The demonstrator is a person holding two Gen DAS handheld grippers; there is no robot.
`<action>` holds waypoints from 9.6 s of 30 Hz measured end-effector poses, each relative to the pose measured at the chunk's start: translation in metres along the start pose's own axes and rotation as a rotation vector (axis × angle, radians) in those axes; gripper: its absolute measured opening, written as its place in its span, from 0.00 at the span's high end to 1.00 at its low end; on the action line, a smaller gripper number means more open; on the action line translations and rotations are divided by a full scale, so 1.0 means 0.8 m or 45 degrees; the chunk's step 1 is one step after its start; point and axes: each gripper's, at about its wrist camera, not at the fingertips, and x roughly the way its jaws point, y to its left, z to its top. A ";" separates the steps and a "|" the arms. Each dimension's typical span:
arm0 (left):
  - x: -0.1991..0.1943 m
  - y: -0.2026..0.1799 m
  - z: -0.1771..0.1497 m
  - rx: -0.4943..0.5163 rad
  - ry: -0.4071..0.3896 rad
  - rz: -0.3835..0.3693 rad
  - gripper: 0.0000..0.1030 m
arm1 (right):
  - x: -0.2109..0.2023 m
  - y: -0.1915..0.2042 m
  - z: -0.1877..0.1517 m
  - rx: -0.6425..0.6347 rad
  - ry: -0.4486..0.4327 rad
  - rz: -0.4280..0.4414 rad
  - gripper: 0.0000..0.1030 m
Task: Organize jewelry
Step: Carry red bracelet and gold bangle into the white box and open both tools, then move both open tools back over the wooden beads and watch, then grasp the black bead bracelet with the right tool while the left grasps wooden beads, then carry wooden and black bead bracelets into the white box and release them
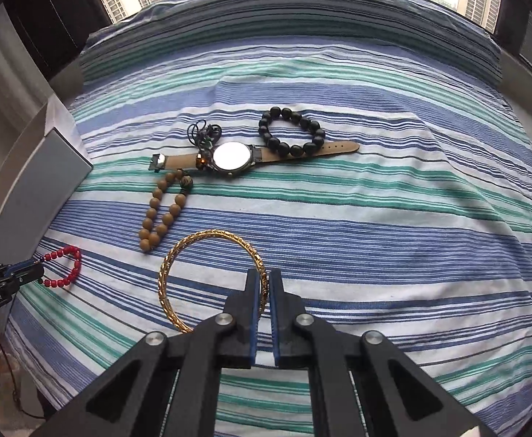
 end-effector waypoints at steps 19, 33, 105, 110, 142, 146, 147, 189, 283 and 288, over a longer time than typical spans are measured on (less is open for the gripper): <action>-0.132 0.062 -0.003 -0.139 -0.190 -0.030 0.85 | -0.032 0.089 -0.010 -0.112 -0.007 0.189 0.95; -0.233 0.190 0.027 -0.356 -0.374 0.114 0.85 | -0.055 0.257 0.061 -0.417 -0.087 0.362 0.95; 0.089 -0.090 -0.094 0.194 -0.024 0.183 0.00 | 0.020 0.036 -0.168 -0.009 -0.089 -0.218 0.35; 0.090 -0.091 -0.094 0.187 -0.025 0.185 0.00 | 0.025 0.037 -0.170 0.005 -0.096 -0.213 0.22; 0.088 -0.094 -0.101 0.206 -0.038 0.187 0.00 | 0.036 0.041 -0.168 0.034 0.018 -0.214 0.00; 0.087 -0.094 -0.101 0.213 -0.041 0.183 0.00 | 0.037 0.044 -0.167 0.033 0.030 -0.217 0.00; 0.087 -0.094 -0.101 0.215 -0.039 0.182 0.00 | 0.037 0.044 -0.167 0.031 0.028 -0.217 0.00; 0.178 -0.195 0.100 0.297 0.105 0.093 0.80 | 0.190 -0.003 0.191 -0.187 0.219 -0.136 0.12; -0.206 0.104 0.046 -0.035 -0.330 0.252 0.91 | -0.107 0.263 0.123 -0.524 -0.183 0.406 0.88; -0.207 0.146 0.040 -0.104 -0.363 0.377 0.91 | -0.096 0.346 0.145 -0.616 -0.182 0.465 0.88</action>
